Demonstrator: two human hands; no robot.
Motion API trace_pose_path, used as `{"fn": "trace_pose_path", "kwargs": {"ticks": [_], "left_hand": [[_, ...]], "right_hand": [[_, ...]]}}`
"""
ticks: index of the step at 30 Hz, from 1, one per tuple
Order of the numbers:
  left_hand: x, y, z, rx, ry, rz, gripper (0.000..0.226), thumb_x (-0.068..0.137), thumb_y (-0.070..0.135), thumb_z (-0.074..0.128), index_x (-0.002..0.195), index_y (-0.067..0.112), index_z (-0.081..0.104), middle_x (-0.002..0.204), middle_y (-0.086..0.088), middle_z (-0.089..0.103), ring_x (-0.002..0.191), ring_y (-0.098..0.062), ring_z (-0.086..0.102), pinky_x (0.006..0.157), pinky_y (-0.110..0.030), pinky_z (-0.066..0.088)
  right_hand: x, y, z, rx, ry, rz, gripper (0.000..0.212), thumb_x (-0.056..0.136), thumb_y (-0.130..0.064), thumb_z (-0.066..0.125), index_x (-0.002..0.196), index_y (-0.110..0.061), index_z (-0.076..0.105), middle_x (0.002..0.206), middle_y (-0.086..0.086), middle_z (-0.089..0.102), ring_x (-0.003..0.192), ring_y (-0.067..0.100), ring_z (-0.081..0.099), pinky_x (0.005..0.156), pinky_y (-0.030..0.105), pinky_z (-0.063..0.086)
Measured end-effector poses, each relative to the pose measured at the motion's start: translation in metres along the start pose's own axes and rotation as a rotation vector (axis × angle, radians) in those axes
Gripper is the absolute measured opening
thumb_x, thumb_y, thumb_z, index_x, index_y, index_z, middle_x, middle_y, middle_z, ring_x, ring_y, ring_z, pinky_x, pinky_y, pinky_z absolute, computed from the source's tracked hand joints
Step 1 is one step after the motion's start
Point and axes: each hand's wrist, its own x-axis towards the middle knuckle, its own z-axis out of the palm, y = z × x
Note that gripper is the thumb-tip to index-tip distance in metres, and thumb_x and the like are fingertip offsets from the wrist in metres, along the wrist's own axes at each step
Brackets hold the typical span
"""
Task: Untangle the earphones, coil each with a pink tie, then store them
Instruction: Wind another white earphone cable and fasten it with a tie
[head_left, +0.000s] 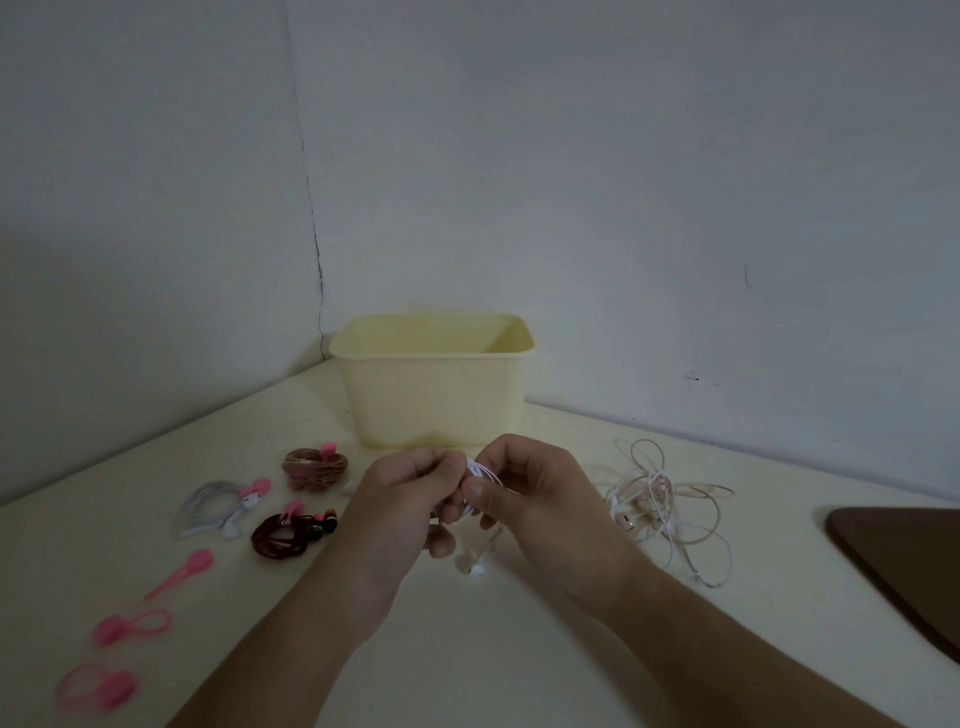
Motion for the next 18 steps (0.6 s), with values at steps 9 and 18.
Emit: {"fn": "trace_pose_path", "kwargs": {"ticks": [9,18], "left_hand": [[0.001,-0.005,0.005,-0.011,0.019,0.036,0.028,0.106,0.014,0.054,0.085,0.007,0.070,0.075,-0.006,0.057,0.068,-0.011,0.054,0.050,-0.027,0.041],[0.003,-0.004,-0.007,0.042,0.009,-0.003,0.021,0.102,0.021,0.063,0.098,0.016,0.083,0.103,-0.012,0.078,0.094,-0.024,0.069,0.065,-0.035,0.056]], "right_hand": [[-0.004,-0.004,0.008,-0.172,0.076,-0.010,0.011,0.103,-0.012,0.063,0.093,-0.008,0.062,0.086,0.001,0.076,0.077,0.010,0.069,0.069,0.027,0.057],[-0.001,-0.011,-0.005,-0.268,0.093,0.016,0.017,0.101,-0.012,0.066,0.087,-0.019,0.060,0.079,0.007,0.073,0.070,0.030,0.069,0.059,0.050,0.061]]}}
